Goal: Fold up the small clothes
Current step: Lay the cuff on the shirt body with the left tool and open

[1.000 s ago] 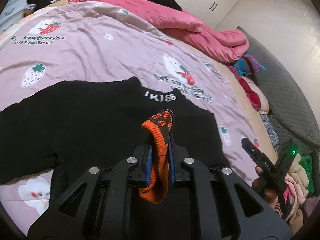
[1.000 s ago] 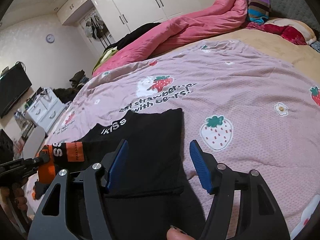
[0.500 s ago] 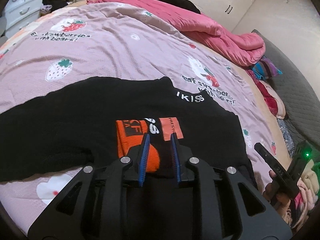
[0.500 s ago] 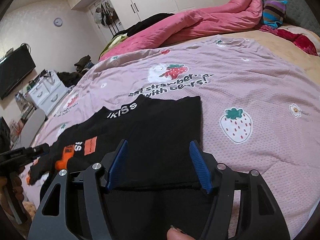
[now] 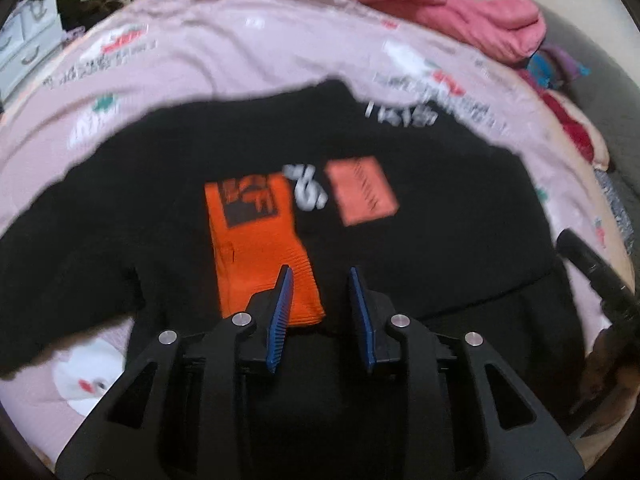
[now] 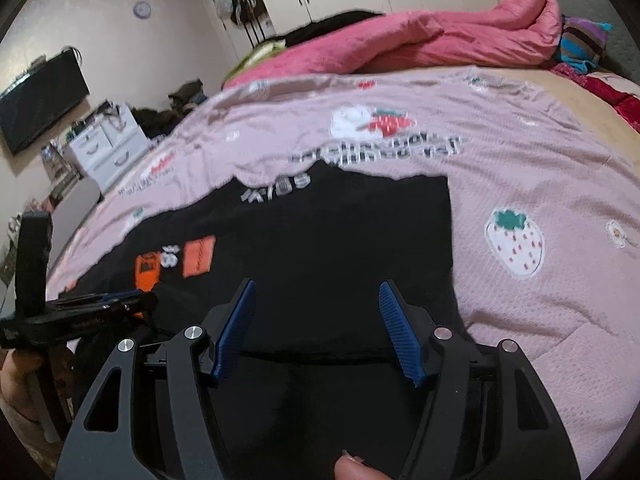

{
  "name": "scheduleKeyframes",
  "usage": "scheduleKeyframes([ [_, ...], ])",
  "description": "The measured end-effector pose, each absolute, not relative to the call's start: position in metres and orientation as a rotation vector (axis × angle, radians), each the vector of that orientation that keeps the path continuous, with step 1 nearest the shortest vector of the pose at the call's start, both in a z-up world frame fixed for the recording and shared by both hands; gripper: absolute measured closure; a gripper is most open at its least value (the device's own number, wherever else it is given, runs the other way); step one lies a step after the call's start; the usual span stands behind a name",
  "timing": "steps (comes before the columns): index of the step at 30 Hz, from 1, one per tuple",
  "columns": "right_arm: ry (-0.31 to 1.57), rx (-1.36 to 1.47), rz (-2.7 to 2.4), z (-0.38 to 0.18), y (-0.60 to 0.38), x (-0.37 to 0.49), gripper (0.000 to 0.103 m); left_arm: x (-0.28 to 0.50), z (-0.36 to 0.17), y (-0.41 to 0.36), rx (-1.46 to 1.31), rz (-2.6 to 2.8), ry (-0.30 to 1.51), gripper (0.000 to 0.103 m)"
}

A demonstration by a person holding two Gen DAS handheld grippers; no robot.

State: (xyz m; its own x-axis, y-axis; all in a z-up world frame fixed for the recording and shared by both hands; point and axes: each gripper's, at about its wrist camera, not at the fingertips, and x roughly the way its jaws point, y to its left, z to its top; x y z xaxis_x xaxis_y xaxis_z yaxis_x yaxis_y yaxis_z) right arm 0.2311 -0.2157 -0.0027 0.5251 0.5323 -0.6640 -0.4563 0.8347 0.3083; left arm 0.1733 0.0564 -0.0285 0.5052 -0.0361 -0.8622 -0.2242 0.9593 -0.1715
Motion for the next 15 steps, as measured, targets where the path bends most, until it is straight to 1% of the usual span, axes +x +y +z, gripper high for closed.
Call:
scheduleKeyframes([
  [5,0.965,0.044,0.512,-0.031,-0.211,0.243,0.041,0.164,-0.034,0.059,-0.282,0.1,1.009,0.081],
  [7,0.968,0.05,0.51,-0.034,-0.212,0.244,0.041,0.162,-0.034,0.061,-0.297,0.095,1.006,0.081],
  [8,0.964,0.047,0.509,-0.032,-0.212,0.243,0.039,0.161,-0.033,0.062,-0.306,0.093,1.004,0.081],
  [9,0.958,0.051,0.519,-0.031,-0.212,0.242,0.035,0.16,-0.033,0.063,-0.313,0.091,1.003,0.081],
  [10,0.954,0.063,0.531,-0.029,-0.213,0.242,0.029,0.16,-0.032,0.063,-0.317,0.091,1.003,0.081],
  [15,0.911,0.063,0.551,-0.019,-0.209,0.234,0.027,0.155,-0.025,0.062,-0.32,0.088,0.994,0.076],
])
